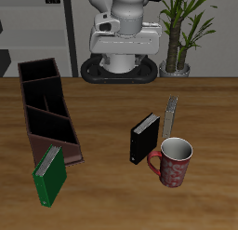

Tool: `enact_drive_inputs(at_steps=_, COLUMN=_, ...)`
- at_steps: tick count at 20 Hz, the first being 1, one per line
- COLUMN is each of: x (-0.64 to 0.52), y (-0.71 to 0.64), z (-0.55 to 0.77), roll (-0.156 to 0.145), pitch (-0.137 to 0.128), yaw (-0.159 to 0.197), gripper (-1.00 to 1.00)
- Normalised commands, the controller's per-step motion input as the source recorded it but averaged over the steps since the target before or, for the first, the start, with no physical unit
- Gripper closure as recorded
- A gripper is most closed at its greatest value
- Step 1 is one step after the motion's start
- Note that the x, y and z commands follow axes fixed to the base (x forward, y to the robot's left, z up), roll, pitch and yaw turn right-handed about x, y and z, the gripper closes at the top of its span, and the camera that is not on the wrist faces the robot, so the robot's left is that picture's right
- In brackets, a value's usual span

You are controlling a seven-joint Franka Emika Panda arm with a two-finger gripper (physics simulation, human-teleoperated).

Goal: Place the black book into the right desk caddy's left compartment and place the red mug into the right desk caddy's right compartment

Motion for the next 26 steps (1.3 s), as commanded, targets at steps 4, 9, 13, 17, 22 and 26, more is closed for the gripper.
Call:
enact_drive_inputs(at_steps=4, x=0.18, y=0.09, z=-0.06, roll=-0.022, pitch=-0.01, yaw=-0.023, gripper=-1.0)
enact_drive_inputs(at_steps=9, x=0.2, y=0.03, z=-0.04, roll=-0.014, pitch=0.003, yaw=-0.043, gripper=-1.0)
enact_drive_inputs(at_steps=13, x=0.27, y=0.1, z=-0.05, roll=-0.017, pitch=0.004, yaw=-0.025, gripper=-1.0)
enact_drive_inputs(at_steps=17, x=0.2, y=0.17, z=-0.01, roll=0.005, pitch=0.001, yaw=0.007, gripper=-1.0)
enact_drive_inputs(at_steps=22, x=0.14, y=0.22, z=-0.02, roll=0.046, pitch=-0.001, yaw=0.034, gripper=-1.0)
enact_drive_inputs(at_steps=26, x=0.29, y=0.26, z=-0.05, roll=0.028, pitch=0.004, yaw=0.004, gripper=-1.0)
